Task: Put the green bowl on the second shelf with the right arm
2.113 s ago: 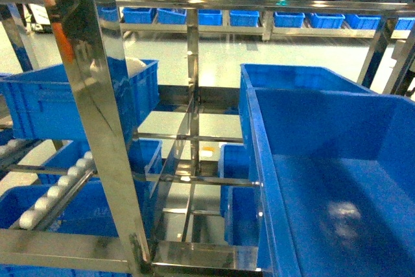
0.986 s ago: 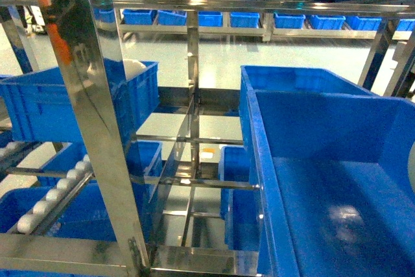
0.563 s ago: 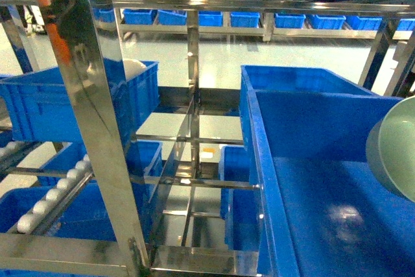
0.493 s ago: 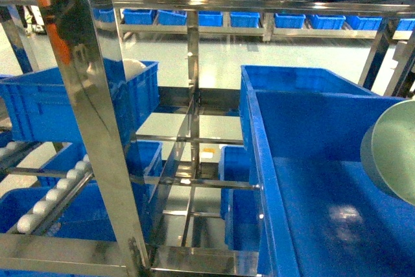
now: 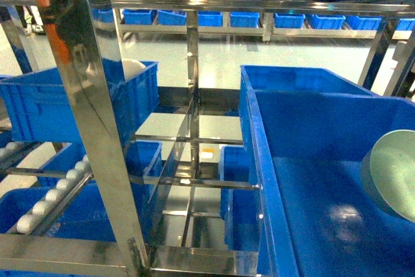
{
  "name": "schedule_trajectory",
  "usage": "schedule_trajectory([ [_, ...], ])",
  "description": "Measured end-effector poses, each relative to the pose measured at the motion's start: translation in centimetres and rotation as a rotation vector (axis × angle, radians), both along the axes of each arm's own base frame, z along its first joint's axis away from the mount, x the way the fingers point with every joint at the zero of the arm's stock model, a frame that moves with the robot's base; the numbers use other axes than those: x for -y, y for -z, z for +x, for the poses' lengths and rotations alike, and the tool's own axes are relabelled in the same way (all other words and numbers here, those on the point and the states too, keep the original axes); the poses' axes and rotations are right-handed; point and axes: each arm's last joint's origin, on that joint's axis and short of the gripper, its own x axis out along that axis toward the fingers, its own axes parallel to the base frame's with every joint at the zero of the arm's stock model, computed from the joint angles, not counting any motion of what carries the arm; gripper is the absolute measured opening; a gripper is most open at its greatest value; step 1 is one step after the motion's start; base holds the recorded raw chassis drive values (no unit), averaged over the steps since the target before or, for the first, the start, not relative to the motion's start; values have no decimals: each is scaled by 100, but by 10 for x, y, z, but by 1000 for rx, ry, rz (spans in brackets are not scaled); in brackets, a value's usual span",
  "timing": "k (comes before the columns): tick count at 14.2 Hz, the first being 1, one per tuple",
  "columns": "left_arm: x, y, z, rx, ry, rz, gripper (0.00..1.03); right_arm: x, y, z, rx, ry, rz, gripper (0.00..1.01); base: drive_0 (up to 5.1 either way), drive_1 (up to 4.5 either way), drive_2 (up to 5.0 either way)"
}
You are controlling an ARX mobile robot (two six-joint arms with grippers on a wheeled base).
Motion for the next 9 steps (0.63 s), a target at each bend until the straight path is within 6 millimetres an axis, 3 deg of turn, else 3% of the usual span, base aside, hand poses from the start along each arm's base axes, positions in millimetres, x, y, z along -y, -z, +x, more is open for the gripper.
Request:
schedule_trajectory([
  [4,0,0,0,0,0,0,98,-26,1,5,18,-79,-7,2,-502,243,243],
  [6,0,0,0,0,0,0,98,-26,11,2,-11,-77,1,2,-502,243,243],
  [7,0,0,0,0,0,0,98,-23,14,2,-17,-65,1,2,0,0,0],
  [8,0,0,0,0,0,0,98,-22,15,4,-25,-39,-4,10,0,0,0],
  [9,0,0,0,0,0,0,98,-23,13,6,-26,-36,-7,24,0,0,0],
])
